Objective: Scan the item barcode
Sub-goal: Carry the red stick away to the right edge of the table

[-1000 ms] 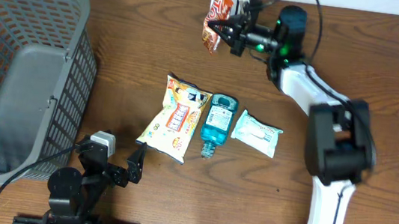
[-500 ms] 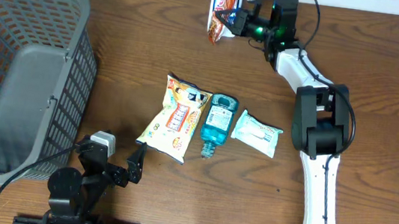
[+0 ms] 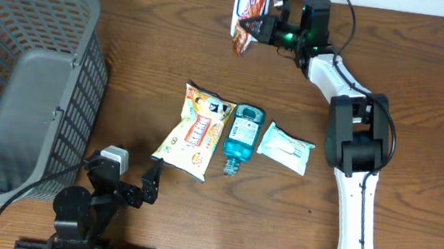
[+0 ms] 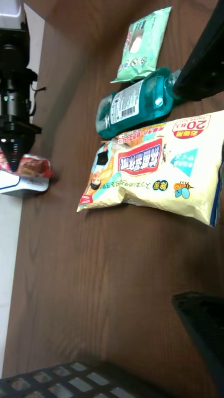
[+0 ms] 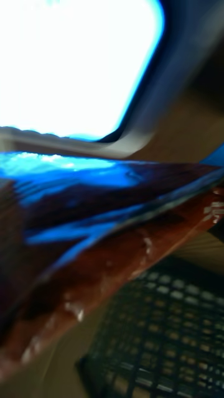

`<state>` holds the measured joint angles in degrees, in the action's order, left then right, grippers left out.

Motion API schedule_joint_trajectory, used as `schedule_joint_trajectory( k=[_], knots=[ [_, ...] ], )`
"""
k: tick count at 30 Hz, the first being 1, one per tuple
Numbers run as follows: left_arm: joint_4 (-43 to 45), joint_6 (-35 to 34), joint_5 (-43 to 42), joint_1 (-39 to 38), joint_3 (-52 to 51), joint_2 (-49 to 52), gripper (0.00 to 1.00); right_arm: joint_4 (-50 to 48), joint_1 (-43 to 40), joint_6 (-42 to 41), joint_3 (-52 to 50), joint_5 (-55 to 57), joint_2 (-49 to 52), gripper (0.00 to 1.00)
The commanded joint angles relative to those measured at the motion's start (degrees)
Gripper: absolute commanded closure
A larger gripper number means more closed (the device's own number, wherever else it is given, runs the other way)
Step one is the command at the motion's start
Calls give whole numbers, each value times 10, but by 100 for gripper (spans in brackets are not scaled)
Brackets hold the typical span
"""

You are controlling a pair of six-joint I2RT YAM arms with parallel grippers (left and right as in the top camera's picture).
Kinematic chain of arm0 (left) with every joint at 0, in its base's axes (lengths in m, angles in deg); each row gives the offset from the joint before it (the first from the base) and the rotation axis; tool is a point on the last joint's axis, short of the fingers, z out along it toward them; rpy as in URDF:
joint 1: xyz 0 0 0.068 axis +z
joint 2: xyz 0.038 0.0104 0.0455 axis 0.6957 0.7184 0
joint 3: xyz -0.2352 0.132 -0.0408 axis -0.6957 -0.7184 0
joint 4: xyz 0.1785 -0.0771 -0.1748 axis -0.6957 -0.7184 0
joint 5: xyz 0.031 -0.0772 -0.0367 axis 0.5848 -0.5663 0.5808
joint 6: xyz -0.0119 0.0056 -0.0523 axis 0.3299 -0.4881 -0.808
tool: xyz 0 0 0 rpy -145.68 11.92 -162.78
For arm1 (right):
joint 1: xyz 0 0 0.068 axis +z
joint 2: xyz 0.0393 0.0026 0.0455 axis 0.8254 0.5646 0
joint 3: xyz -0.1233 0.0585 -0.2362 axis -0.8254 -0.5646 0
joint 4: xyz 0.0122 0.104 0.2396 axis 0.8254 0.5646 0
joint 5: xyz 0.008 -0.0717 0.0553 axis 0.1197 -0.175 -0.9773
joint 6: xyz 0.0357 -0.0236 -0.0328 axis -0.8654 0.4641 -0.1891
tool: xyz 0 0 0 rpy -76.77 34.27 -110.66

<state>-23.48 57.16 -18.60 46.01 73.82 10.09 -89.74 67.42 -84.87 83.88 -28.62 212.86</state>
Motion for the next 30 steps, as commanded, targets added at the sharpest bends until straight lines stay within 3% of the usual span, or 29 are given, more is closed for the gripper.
schedule_joint_trajectory(
  k=[1, 4, 7, 11, 17, 20, 24, 30],
  knots=[
    [-10, 9, 1, 1, -8, -2, 2, 93, -4, 111, 10, 27, -71, 99],
    [-10, 9, 1, 1, -8, -2, 2, 287, -6, 250, 10, 169, -154, 98],
    [-10, 9, 1, 1, -8, -2, 2, 422, -7, 316, 10, 354, -224, 99],
    [-10, 9, 1, 1, -8, -2, 2, 546, -17, 326, 10, 619, -289, 99],
    [-10, 9, 1, 1, -8, -2, 2, 630, -72, 342, -4, 886, -294, 99],
    [-10, 9, 1, 1, -8, -2, 2, 620, -124, 307, -30, 944, -282, 99],
    [-10, 9, 1, 1, -8, -2, 2, 586, -207, 245, -86, 939, -262, 99],
    [-10, 9, 1, 1, -8, -2, 2, 530, -307, 244, -165, 937, -242, 99]
  ],
)
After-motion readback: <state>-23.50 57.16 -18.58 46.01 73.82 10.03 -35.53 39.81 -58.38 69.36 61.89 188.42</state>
